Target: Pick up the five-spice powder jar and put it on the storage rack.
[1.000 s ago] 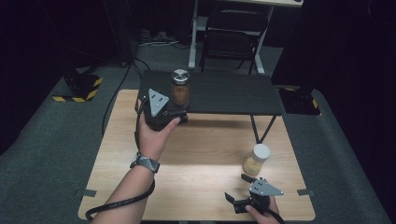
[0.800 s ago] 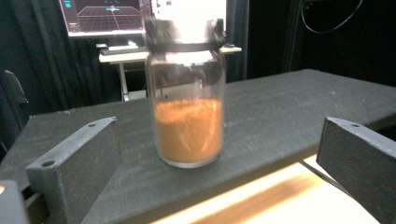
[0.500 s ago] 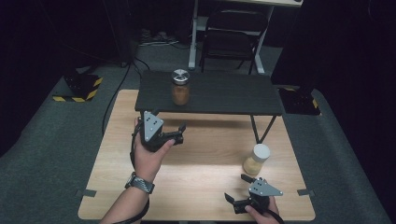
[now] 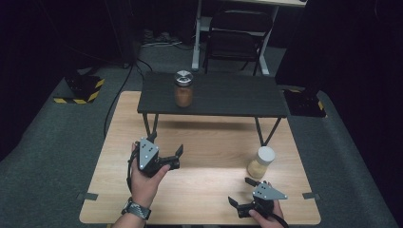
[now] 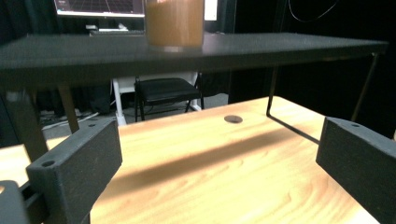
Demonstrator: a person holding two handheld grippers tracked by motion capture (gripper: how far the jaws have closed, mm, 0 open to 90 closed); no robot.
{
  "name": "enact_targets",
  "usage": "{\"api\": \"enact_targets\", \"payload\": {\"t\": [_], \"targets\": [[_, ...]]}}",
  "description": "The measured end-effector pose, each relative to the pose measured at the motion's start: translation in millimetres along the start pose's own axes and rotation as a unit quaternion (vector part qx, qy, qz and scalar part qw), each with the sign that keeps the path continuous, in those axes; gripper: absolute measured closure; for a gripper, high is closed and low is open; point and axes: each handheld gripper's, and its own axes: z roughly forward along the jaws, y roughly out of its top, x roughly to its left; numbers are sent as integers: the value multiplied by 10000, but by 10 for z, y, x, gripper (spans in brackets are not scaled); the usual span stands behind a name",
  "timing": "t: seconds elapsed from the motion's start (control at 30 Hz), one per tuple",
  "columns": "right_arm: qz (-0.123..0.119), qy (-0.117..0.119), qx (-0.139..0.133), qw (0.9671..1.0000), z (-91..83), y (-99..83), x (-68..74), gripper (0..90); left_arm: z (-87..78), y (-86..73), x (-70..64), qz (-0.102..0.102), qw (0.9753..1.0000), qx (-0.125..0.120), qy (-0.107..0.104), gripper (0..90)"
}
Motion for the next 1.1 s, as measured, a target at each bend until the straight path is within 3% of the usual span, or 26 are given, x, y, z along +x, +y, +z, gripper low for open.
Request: {"api": "enact_targets", "payload": {"t": [0.27, 0.4, 0.9, 1.0, 1.1], "targets": [[-6, 0, 17, 10000, 6, 7, 9, 0, -152, -237, -6, -10, 9999, 122, -66, 4], [-10, -2, 16, 10000, 7, 7, 13, 0, -217, -366, -12, -10, 9995, 305, -80, 5], [-47, -3, 40, 10000, 14, 17, 29, 0, -296, -571, -26, 36, 9965, 801, -240, 5], [-60, -8, 42, 10000, 15, 18, 35, 0, -303, -607, -33, 207, 9945, 980, -316, 5], [-69, -15, 49, 10000, 17, 20, 41, 0, -305, -622, -34, 225, 9939, 1027, -339, 5]]}}
